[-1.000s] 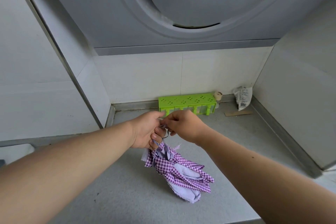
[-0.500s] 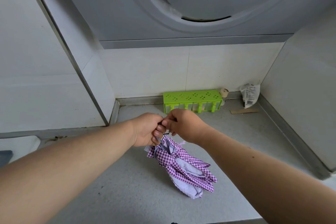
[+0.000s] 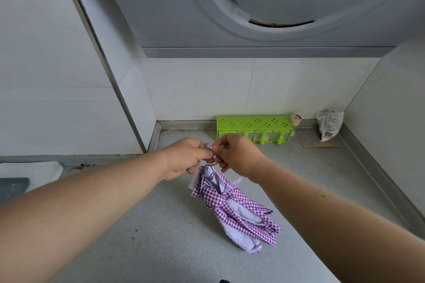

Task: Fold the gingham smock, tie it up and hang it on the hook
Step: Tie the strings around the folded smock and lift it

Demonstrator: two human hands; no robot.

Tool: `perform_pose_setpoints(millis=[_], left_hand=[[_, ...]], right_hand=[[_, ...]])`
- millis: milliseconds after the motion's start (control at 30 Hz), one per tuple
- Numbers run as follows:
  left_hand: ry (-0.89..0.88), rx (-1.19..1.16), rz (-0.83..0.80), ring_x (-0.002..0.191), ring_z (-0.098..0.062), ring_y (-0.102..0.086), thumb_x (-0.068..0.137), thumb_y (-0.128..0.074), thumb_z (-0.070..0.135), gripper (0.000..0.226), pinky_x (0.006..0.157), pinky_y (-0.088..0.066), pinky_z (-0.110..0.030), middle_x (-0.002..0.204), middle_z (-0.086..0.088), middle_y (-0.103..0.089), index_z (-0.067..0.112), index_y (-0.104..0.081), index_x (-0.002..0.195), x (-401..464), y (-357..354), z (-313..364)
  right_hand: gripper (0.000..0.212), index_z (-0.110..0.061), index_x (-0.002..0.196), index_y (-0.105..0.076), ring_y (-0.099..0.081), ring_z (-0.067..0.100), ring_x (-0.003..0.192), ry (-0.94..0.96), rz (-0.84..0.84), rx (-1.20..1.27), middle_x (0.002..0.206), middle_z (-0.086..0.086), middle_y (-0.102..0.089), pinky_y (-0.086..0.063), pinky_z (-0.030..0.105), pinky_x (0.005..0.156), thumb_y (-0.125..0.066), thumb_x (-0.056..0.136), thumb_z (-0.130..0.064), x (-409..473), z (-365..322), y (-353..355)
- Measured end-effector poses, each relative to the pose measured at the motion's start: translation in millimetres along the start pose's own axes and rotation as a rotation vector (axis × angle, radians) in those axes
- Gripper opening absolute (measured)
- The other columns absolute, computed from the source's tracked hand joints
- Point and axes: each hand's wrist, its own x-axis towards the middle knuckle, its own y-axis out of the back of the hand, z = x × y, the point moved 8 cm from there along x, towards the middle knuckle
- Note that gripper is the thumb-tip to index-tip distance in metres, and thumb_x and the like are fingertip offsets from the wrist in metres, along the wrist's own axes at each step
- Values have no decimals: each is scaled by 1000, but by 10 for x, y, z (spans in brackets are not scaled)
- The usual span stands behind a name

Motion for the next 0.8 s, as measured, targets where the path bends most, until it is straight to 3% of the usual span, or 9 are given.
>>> perform_pose_setpoints(millis=[67, 133, 233, 300, 400, 500, 600, 700, 800], left_hand=[[-24, 56, 34, 61, -15, -37, 100, -69, 12, 21, 57, -30, -30, 48, 15, -55, 14, -57, 82, 2, 51, 1], [-31, 80, 84, 66, -16, -40, 95, -76, 18, 22, 60, -32, -30, 46, 17, -52, 15, -60, 81, 12, 106, -19], [-70, 135, 149, 72, -18, -47, 94, -78, 24, 22, 64, -35, -29, 67, 8, -60, 16, -65, 78, 29, 203, 2], [-152, 343, 184, 79, -18, -55, 96, -76, 28, 24, 65, -38, -29, 82, 1, -65, 18, -65, 78, 14, 256, 117], [-244, 679, 185, 78, -11, -60, 99, -72, 36, 25, 64, -41, -25, 87, 4, -67, 25, -61, 79, -41, 242, 273], [-322, 862, 160, 91, -19, -66, 102, -67, 38, 17, 74, -46, -29, 96, 3, -71, 24, -68, 93, -68, 199, 344], [-350, 897, 112, 100, -19, -69, 103, -65, 37, 19, 78, -47, -30, 104, 2, -75, 21, -75, 107, -81, 153, 341], [-307, 733, 119, 101, -17, -68, 103, -67, 36, 19, 87, -52, -31, 108, -2, -76, 19, -76, 109, -84, 182, 302], [-259, 589, 115, 87, -14, -62, 102, -68, 34, 17, 73, -45, -26, 105, -9, -75, 19, -75, 103, -62, 196, 236]], right_hand=[[16, -15, 108, -58, -70, 21, 62, 4, 7, 52, 72, 4, -74, -64, 44, 69, -69, 99, -21, 17, 3, 4], [21, -22, 104, -55, -72, 21, 66, 53, 15, 1, 76, 2, -74, -61, 44, 68, -72, 92, -20, 25, -21, 16], [16, -28, 91, -57, -65, 13, 70, 262, 89, -265, 79, -8, -67, -56, 41, 68, -68, 87, -16, 0, -165, 25], [15, -26, 92, -61, -62, 15, 74, 409, 119, -401, 83, -10, -65, -56, 40, 68, -65, 89, -12, -34, -257, -19], [14, -16, 94, -61, -54, 20, 76, 569, 149, -516, 89, -1, -64, -48, 37, 64, -62, 90, -3, -89, -334, -70], [20, -18, 91, -57, -46, 19, 76, 644, 182, -575, 88, 0, -62, -40, 35, 63, -60, 89, 2, -116, -375, -95], [19, -17, 88, -54, -43, 19, 76, 636, 205, -565, 85, 0, -60, -40, 37, 64, -58, 88, 2, -111, -353, -80], [15, -15, 89, -60, -53, 24, 78, 498, 239, -497, 85, 1, -64, -47, 40, 65, -58, 90, -1, -32, -231, 8], [11, -18, 91, -66, -60, 20, 78, 366, 188, -465, 86, -1, -67, -49, 35, 66, -63, 92, -7, 63, -109, 8]])
